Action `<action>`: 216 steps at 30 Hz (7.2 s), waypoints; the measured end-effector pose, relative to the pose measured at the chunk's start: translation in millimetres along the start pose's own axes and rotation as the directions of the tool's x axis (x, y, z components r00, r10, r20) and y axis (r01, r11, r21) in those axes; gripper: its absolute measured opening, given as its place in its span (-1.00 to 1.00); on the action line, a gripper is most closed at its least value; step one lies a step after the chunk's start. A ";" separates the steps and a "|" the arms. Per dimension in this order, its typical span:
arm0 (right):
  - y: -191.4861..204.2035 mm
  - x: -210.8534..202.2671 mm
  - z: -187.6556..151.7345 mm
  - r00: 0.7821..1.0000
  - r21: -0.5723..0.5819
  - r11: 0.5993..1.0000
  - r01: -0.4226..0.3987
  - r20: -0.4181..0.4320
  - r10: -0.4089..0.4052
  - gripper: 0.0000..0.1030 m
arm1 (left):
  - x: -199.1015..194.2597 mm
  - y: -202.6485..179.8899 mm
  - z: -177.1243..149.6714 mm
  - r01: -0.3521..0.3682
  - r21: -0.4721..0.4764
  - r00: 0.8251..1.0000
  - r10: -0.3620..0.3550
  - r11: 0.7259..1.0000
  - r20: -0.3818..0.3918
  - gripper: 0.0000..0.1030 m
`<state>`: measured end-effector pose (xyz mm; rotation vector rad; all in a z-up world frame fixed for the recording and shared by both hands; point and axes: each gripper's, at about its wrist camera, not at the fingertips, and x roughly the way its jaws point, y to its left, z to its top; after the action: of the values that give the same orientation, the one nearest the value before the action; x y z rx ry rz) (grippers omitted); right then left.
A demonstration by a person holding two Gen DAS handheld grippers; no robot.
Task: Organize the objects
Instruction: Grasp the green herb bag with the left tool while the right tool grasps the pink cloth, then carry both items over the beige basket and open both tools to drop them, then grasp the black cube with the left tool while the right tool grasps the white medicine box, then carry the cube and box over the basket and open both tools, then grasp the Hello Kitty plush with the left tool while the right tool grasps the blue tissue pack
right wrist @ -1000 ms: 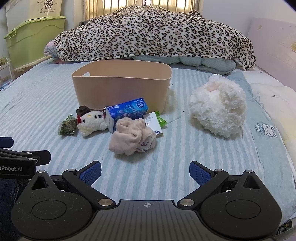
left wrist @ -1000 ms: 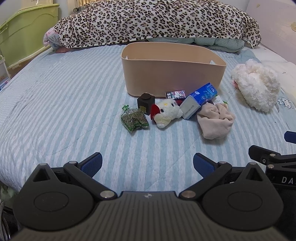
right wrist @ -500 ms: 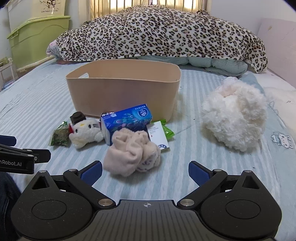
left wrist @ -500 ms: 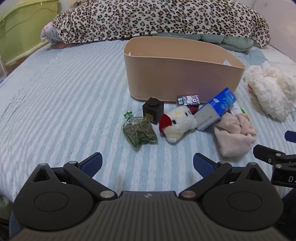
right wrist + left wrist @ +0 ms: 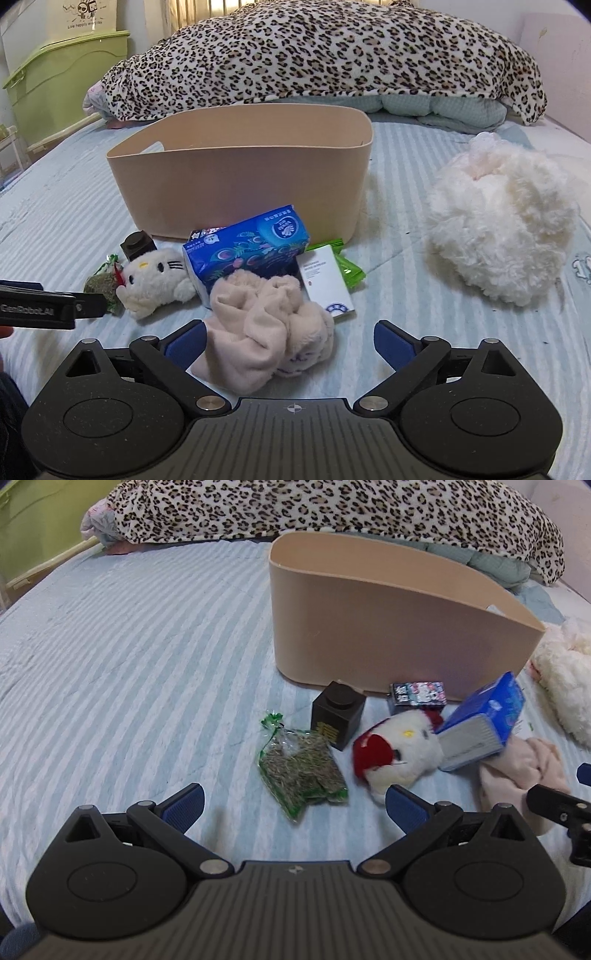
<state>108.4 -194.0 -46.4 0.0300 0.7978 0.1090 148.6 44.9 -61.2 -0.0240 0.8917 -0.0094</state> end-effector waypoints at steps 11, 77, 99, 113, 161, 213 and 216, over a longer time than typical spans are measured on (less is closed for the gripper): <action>1.9 29.0 1.5 0.998 0.024 0.999 -0.028 -0.053 0.029 0.44 | 31.9 5.6 9.6 -0.004 0.053 1.000 0.005 0.999 -0.030 0.69; -43.0 18.3 117.7 0.972 0.067 0.998 -0.009 0.234 -0.006 0.96 | -6.1 -44.4 119.4 -0.079 0.219 0.973 0.028 0.973 0.227 0.86; -31.4 31.2 26.9 0.999 -0.129 0.991 0.035 0.030 -0.031 0.99 | 21.9 -10.3 51.5 -0.026 0.252 0.995 0.000 0.968 0.100 0.87; -50.6 52.6 -0.2 0.996 -0.140 0.990 0.029 -0.077 -0.040 0.70 | 56.6 -5.6 46.7 0.008 0.230 0.998 -0.023 0.973 0.063 0.84; -21.5 -16.5 135.3 0.949 -0.067 0.998 0.018 0.316 0.004 -0.44 | -37.1 -33.7 149.4 0.047 0.227 0.922 -0.130 0.973 0.366 -0.35; -6.1 0.5 60.8 0.997 -0.097 0.993 0.068 -0.024 -0.071 0.91 | -12.4 -24.3 66.5 0.033 0.332 0.981 -0.093 0.943 0.167 0.85; -5.2 11.2 52.0 0.997 -0.040 0.998 0.048 -0.062 -0.051 0.92 | -6.0 -22.7 56.8 0.041 0.321 0.984 -0.094 0.946 0.151 0.85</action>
<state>153.9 -197.2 -18.5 -0.0302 0.8590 0.0789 189.0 23.3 -20.2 0.2427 0.7154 -0.2124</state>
